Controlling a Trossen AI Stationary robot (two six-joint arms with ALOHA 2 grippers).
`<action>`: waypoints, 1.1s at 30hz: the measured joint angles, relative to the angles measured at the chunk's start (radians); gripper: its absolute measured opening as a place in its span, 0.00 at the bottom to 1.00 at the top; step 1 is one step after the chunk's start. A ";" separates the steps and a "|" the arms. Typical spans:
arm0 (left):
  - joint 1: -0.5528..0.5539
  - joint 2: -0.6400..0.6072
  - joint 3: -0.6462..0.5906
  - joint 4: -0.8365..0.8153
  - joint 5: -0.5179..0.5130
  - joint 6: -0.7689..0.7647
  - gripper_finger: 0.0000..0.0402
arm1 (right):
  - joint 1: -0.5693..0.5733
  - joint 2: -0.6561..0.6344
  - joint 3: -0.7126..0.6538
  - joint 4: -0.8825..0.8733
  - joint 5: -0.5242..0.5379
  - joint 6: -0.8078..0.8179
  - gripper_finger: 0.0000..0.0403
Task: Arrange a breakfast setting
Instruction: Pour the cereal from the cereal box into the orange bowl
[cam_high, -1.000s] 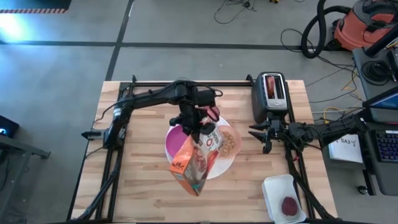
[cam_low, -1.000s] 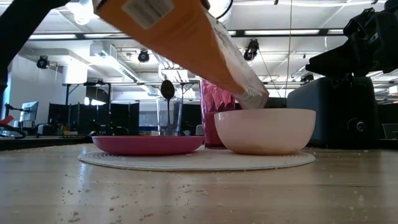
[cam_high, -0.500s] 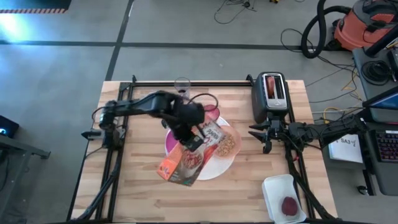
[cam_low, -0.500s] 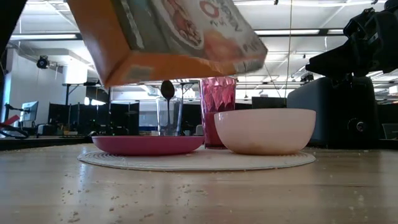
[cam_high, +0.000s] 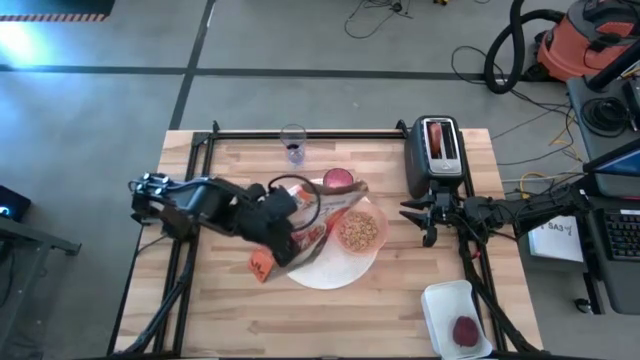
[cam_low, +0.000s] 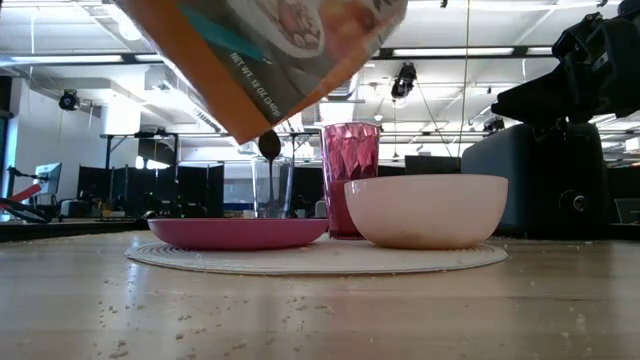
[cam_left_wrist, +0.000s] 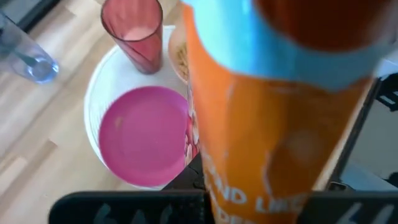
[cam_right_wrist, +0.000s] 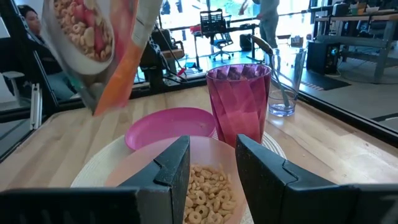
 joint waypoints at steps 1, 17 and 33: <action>-0.010 -0.008 -0.010 0.000 -0.016 0.001 0.00 | 0.000 0.000 0.000 0.000 0.000 -0.001 0.29; -0.025 -0.322 -0.522 -0.001 -0.177 -0.222 0.00 | 0.000 0.000 0.000 0.000 0.000 -0.002 0.29; -0.023 -0.570 -0.749 0.001 -0.449 -0.299 0.00 | 0.000 0.000 0.000 0.000 0.000 -0.001 0.29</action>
